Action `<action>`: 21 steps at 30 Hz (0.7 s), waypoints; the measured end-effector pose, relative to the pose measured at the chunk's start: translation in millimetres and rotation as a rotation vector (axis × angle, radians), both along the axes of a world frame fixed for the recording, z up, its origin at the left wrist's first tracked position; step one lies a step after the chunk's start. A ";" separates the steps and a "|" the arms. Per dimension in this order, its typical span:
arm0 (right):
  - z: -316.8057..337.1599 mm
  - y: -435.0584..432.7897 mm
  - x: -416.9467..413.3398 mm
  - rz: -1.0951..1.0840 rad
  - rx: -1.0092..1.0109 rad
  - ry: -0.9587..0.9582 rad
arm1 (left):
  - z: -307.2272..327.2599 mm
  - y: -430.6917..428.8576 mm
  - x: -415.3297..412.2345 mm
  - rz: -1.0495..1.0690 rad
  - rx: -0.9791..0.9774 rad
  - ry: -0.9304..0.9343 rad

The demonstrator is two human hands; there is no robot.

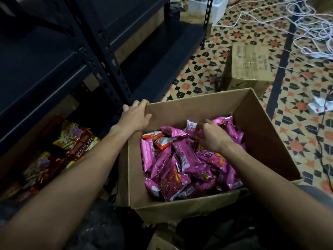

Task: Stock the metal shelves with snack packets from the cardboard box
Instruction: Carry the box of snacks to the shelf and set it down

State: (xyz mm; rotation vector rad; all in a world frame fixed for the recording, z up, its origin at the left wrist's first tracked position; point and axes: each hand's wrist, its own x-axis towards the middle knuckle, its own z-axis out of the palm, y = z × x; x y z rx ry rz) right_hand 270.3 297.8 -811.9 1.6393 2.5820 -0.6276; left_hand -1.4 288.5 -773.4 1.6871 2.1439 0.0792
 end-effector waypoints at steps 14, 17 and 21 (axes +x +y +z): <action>-14.3 16.7 5.0 -0.154 0.026 -0.083 | -28.9 -64.6 77.9 -0.020 0.079 -0.297; 9.6 19.6 12.9 -0.250 0.032 0.118 | -41.1 -63.3 84.7 -0.026 -0.123 -0.301; 30.0 9.5 18.3 -0.178 -0.200 0.103 | -50.3 -63.8 93.7 0.014 -0.105 -0.235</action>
